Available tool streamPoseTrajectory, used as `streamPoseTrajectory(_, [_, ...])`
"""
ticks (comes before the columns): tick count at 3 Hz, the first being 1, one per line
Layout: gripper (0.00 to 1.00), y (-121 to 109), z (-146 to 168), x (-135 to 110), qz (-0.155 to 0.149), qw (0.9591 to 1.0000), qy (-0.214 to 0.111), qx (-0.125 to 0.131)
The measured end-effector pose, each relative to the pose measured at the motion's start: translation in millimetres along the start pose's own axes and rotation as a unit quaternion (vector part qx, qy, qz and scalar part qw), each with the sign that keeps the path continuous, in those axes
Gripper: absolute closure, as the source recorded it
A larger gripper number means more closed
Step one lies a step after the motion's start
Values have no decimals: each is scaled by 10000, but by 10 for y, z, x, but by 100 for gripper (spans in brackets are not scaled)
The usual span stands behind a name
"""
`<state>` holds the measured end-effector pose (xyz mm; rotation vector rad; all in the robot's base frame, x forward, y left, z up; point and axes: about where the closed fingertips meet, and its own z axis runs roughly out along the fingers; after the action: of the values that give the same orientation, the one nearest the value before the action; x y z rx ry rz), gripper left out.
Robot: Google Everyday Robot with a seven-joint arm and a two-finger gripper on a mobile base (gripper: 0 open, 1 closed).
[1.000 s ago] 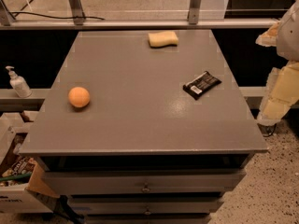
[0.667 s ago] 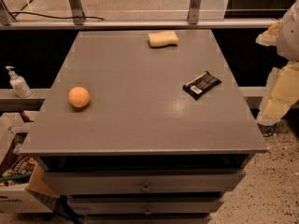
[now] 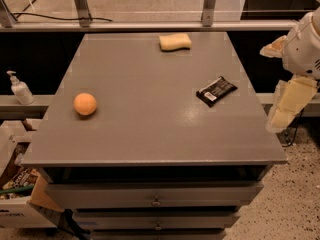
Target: Pick rxbar chocolate
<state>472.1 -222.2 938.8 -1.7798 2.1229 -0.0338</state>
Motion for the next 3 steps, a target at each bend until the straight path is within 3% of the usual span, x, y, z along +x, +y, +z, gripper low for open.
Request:
streamPoseTrajectory(2, [0, -437, 574, -42, -292, 9992, 11, 273])
streamPoseTrajectory(3, [0, -680, 828, -94, -393, 9982, 209, 390])
